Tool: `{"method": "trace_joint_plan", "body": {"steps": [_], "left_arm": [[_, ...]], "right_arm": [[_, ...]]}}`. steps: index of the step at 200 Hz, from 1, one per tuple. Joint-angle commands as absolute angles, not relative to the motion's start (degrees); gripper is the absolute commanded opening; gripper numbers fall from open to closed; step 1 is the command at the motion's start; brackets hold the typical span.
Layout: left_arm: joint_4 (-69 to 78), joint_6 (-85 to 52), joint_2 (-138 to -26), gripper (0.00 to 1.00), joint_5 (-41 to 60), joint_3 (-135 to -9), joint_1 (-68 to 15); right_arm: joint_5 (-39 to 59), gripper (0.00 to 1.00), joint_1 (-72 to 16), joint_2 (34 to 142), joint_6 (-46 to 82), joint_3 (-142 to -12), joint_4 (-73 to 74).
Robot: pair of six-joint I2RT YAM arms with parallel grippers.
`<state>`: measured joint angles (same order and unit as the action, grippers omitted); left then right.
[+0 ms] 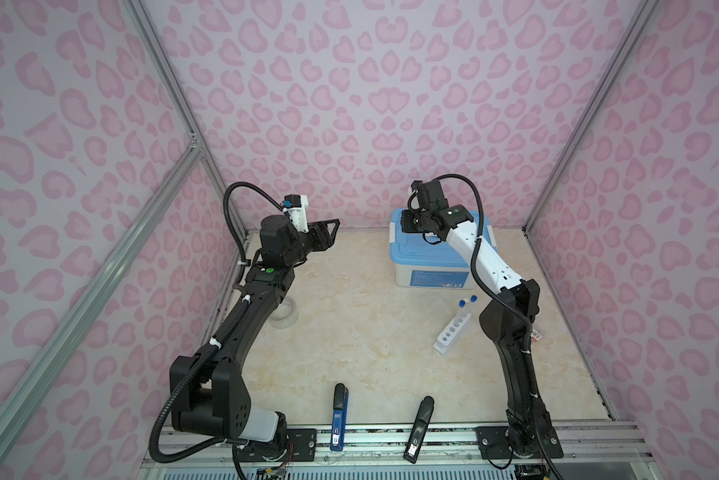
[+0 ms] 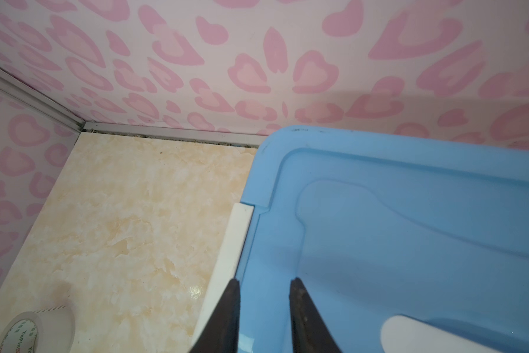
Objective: Organize the chemistry lab equipment
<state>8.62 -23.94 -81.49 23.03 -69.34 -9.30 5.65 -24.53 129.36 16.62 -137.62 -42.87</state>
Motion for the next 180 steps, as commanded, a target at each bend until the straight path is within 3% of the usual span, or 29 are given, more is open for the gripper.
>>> {"method": "trace_joint_plan", "body": {"steps": [1,65,95,119,131,150,180], "left_arm": [[9.84,-17.76,-76.52,0.64,17.64,-67.36,-8.87],[13.3,-10.16,-62.01,0.82,3.32,-52.93,-8.87],[15.91,-9.65,-58.04,0.86,-1.08,-45.26,-8.87],[20.02,-9.19,-54.74,0.89,-3.61,-37.96,-8.88],[21.09,-9.26,-53.18,0.97,-5.1,-34.49,-8.88],[20.94,-10.35,-50.98,1.0,-9.43,-29.69,-8.96],[23.96,-11.35,-50.29,0.97,-17.28,-23.29,-8.89]], "right_arm": [[3.2,0.3,-24.22,124.94,12.34,-134.44,-38.25],[-1.98,0.38,-21.6,96.53,7.13,-96.86,-15.46],[-5.16,0.49,-19.74,84.21,5.79,-78.63,-6.39],[-9.83,0.65,-18.08,76.62,4.67,-68.2,-3.46],[-12.54,0.71,-16.63,73.67,4.75,-64.05,-3.7],[-15.82,0.75,-13.9,69.34,5.43,-57.28,-3.29],[-16.69,0.82,-8.54,63.63,8.03,-45.42,2.92]]}}
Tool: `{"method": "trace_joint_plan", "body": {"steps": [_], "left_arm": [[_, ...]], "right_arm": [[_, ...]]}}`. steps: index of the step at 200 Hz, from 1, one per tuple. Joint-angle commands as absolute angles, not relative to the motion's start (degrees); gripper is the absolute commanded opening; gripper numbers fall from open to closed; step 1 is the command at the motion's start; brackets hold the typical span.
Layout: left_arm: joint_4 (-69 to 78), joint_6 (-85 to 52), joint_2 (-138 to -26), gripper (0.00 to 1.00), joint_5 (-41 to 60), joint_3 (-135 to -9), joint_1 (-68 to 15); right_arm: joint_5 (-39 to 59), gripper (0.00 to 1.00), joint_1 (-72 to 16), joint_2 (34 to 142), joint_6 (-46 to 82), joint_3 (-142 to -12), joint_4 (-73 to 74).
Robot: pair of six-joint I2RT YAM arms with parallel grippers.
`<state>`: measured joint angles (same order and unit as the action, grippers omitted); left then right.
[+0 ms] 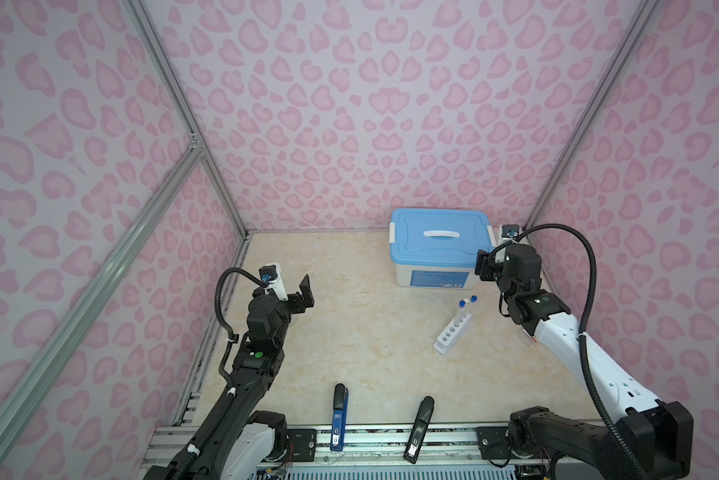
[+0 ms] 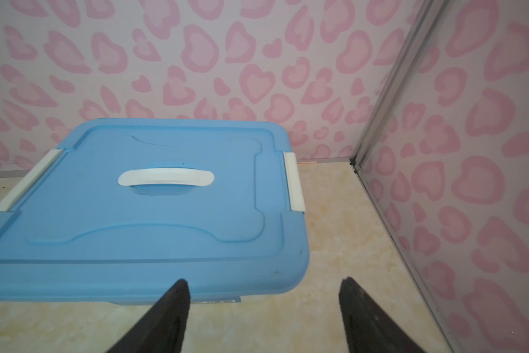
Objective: Organize the chemistry lab equipment
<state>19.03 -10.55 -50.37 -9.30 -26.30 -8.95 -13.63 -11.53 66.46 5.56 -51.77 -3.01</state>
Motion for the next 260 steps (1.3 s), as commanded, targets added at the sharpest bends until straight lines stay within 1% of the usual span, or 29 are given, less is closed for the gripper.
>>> {"method": "trace_joint_plan", "body": {"steps": [1,6,8,18,25,57,84,139,213,227,246,260], "left_arm": [[24.02,-11.34,-50.37,0.97,-17.56,-23.2,-8.93],[24.2,-11.1,-50.78,0.97,-18.8,-22.76,-8.96],[24.29,-11.01,-51.04,0.97,-19.22,-22.59,-8.96],[25.42,-10.18,-51.97,0.97,-21.11,-21.55,-8.89],[26.35,-9.43,-52.69,0.97,-22.34,-20.92,-8.92],[31.15,-5.18,-57.29,0.97,-24.59,-18.96,-8.71],[31.56,-4.52,-62.31,0.97,-21.01,-19.4,-8.69],[42.15,-2.83,-70.01,0.97,-20.99,-16.79,-8.32],[44.17,0.16,-77.64,0.97,-14.96,-22.05,-6.09],[47.84,1.04,-78.24,0.97,-13.34,-20.68,-5.4],[55.12,-0.17,-81.55,0.97,-10.75,-18.44,-3.11],[56.17,-2.14,-83.99,0.97,-6.55,-18.79,-0.29]], "right_arm": [[-16.69,0.82,-8.35,63.5,8.1,-45.08,3.13],[-16.85,0.84,-7.55,62.86,8.42,-43.57,4.31],[-16.98,0.87,-7.29,62.67,8.56,-42.86,4.88],[-18.05,0.97,-6.07,62.04,8.45,-39.38,8.17],[-18.96,0.99,-5.48,61.76,8.36,-36.91,10.74],[-21.66,0.99,-4.56,61.64,5.99,-23.79,28.76],[-20.91,0.99,-3.56,64.79,8.14,-18.75,37.63],[-21.62,0.99,-3.54,74.11,5.14,-16.8,49.33],[-18.44,0.99,-3.02,84.84,3.15,-16.42,60.24],[-18.32,0.99,-2.99,86.29,3.32,-15.92,62.2],[-17.62,0.99,-2.94,90.53,2.59,-14.72,69.11],[-17.24,0.99,-2.79,88.75,3.75,-16.18,62.89]]}}
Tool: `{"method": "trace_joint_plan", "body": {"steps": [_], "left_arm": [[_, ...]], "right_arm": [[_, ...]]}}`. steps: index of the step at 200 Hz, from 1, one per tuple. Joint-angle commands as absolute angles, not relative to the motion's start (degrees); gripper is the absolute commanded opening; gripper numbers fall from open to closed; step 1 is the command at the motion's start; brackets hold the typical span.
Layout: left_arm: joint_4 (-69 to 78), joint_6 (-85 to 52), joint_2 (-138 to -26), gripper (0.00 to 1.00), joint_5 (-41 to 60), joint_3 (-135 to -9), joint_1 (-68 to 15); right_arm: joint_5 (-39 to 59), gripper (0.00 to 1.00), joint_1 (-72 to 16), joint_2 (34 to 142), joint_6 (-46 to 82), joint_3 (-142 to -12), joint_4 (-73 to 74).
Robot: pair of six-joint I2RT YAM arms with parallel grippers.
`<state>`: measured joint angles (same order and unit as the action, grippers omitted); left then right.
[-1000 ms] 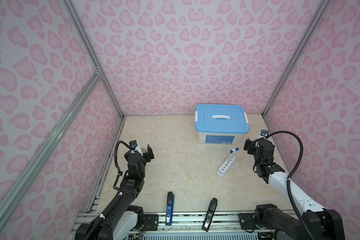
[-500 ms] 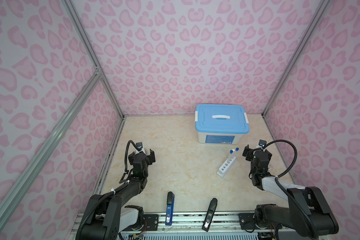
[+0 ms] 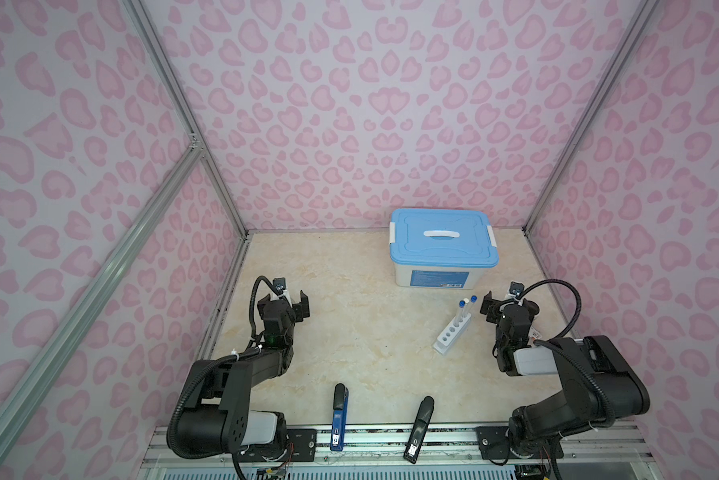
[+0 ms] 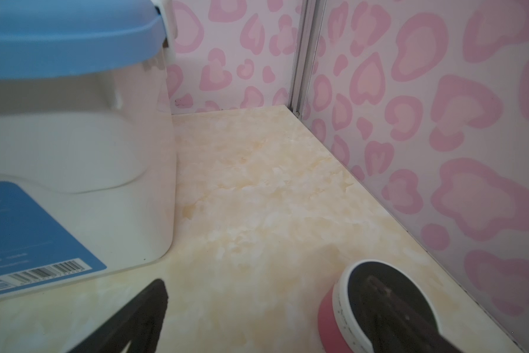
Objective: Organize the chemistry lab equipment
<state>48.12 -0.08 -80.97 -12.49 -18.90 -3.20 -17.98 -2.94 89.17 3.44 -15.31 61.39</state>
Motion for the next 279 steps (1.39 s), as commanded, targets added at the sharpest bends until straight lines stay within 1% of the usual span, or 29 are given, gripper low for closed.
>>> {"method": "trace_joint_plan", "body": {"steps": [1,5,10,21,25,47,60,72,279], "left_arm": [[56.74,-2.26,-84.27,0.97,-6.44,-18.76,-0.19],[58.25,-2.67,-84.93,0.97,-5.8,-18.48,0.24],[55.59,-2.85,-84.35,0.97,-5.05,-18.98,0.53],[57.44,-3.07,-84.61,0.97,-4.19,-18.56,1.0],[55.95,-3.08,-84.48,0.97,-4.15,-18.94,1.05],[55.87,-2.99,-84.38,0.97,-4.06,-19.01,1.08],[55.81,-2.9,-84.31,0.97,-4.17,-18.99,1.07],[55.86,-2.9,-84.35,0.97,-4.17,-18.98,1.08],[55.76,-2.9,-84.33,0.97,-4.15,-19.0,0.98]], "right_arm": [[-17.23,0.99,-2.76,88.72,3.81,-16.31,62.6],[-17.12,0.99,-2.62,88.57,3.89,-16.52,62.1],[-16.97,0.99,-2.47,88.7,4.12,-16.54,62.59],[-16.37,0.99,-2.38,90.0,3.3,-15.42,66.81],[-16.07,0.99,-2.45,90.25,3.1,-15.22,67.3],[-16.63,0.99,-2.39,90.12,3.44,-16.05,65.68],[-16.43,0.99,-2.45,89.49,3.76,-17.29,62.11],[-16.35,0.99,-2.37,90.03,3.46,-16.95,63.83],[-16.34,0.99,-2.44,89.87,3.53,-17.06,63.19]]}}
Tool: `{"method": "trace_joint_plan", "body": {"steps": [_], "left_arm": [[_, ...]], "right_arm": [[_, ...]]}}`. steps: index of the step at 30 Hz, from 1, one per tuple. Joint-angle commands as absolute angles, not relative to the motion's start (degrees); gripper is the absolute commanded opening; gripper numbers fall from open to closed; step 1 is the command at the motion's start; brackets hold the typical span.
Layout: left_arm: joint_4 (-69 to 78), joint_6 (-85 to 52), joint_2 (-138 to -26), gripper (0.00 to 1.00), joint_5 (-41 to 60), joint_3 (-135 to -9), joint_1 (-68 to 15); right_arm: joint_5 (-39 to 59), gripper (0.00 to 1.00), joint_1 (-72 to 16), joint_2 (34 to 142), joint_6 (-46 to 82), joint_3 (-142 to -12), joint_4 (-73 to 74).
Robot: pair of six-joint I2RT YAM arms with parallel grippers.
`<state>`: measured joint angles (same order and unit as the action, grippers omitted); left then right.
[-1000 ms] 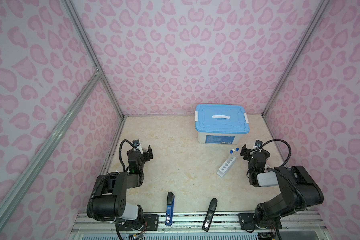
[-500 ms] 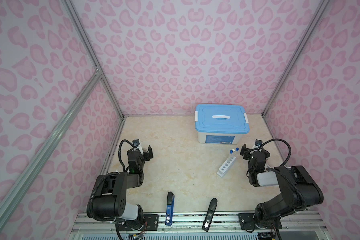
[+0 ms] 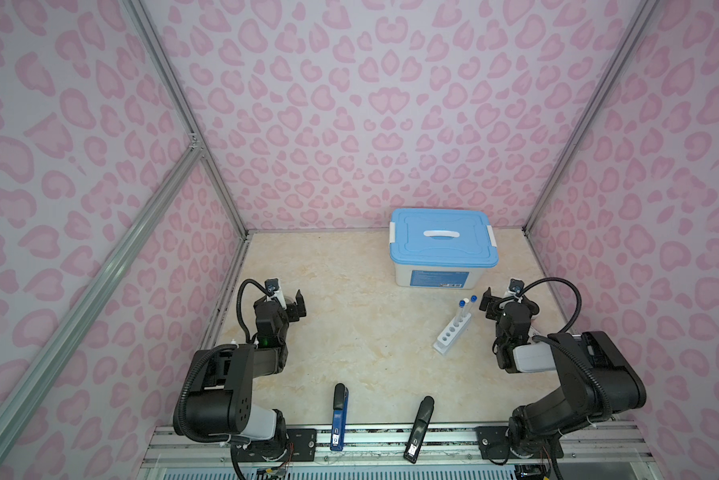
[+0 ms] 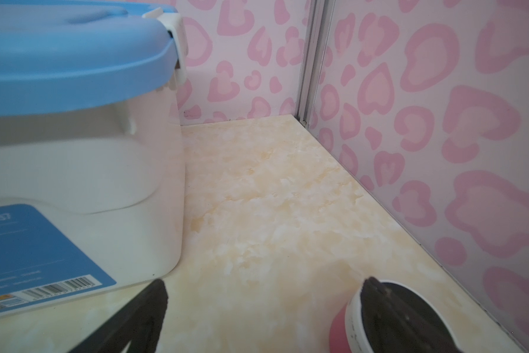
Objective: Organize the chemistry lab equipment
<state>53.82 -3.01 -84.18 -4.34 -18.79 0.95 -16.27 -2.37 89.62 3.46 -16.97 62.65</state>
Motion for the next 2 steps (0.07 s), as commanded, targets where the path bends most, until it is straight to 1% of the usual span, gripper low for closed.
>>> {"method": "trace_joint_plan", "body": {"steps": [1,2], "left_arm": [[55.83,-2.88,-84.31,0.97,-4.14,-18.99,0.98],[55.9,-2.9,-84.3,0.97,-4.2,-18.98,0.99]], "right_arm": [[-16.35,0.99,-2.41,89.89,3.61,-17.05,63.19],[-16.35,0.99,-2.44,89.83,3.56,-17.12,63.24]]}}
